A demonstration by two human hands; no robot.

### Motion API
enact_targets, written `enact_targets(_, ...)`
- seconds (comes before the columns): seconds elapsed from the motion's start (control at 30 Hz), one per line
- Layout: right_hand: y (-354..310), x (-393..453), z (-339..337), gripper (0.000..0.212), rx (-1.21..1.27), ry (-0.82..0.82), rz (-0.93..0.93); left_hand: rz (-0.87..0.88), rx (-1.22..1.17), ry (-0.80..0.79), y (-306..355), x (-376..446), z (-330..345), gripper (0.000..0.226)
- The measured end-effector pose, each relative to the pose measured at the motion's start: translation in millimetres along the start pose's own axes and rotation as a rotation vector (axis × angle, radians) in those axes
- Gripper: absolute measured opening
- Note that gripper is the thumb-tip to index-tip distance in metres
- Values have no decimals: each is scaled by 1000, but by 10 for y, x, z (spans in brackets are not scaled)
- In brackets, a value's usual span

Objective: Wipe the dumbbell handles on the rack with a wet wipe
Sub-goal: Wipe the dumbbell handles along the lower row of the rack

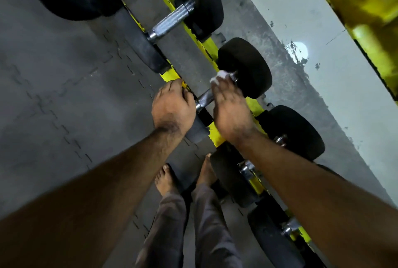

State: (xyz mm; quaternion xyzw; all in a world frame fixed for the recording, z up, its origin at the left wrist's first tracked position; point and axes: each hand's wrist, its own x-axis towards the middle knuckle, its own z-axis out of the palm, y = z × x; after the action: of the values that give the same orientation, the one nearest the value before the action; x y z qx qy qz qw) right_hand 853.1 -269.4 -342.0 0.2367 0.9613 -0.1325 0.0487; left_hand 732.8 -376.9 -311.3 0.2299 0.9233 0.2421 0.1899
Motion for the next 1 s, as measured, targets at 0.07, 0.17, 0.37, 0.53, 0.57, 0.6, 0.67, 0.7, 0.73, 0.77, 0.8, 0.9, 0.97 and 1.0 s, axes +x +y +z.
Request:
enact_targets(0.07,-13,-151,82,69,-5,-5,-129,17,-22,19,-25,15,24,44)
enact_targets(0.17,208,-127,71,70,-30,51,-62,54,-26,60,-110,29,69,39)
enact_targets(0.37,147,-194,173,70,89,39,-211,64,-35,75,-76,17,50,36)
enact_targets(0.53,286,-148,181,68,116,161,-35,73,-45,76,-96,27,60,41)
enact_targets(0.57,181,-183,244,66,129,185,-65,77,-48,81,-97,27,59,43)
enact_targets(0.6,114,-233,312,63,137,178,-158,88,-54,85,-95,32,62,45)
enact_targets(0.67,134,-289,368,59,118,118,-397,107,-57,92,-88,31,68,47)
enact_targets(0.7,218,-266,352,58,88,109,-448,107,-53,96,-89,25,71,47)
enact_targets(0.73,299,-218,312,59,54,116,-418,99,-51,96,-82,23,72,46)
enact_targets(0.77,366,-165,287,60,34,138,-318,84,-53,92,-73,20,68,44)
enact_targets(0.8,390,-125,248,62,44,154,-186,67,-53,87,-67,15,62,42)
enact_targets(0.9,177,-219,361,58,45,179,-260,52,-57,83,-36,3,40,39)
enact_targets(0.97,118,-304,438,53,43,89,-471,59,-67,82,-24,6,24,40)
enact_targets(1.0,177,-292,407,53,24,62,-525,63,-66,85,-17,1,20,40)
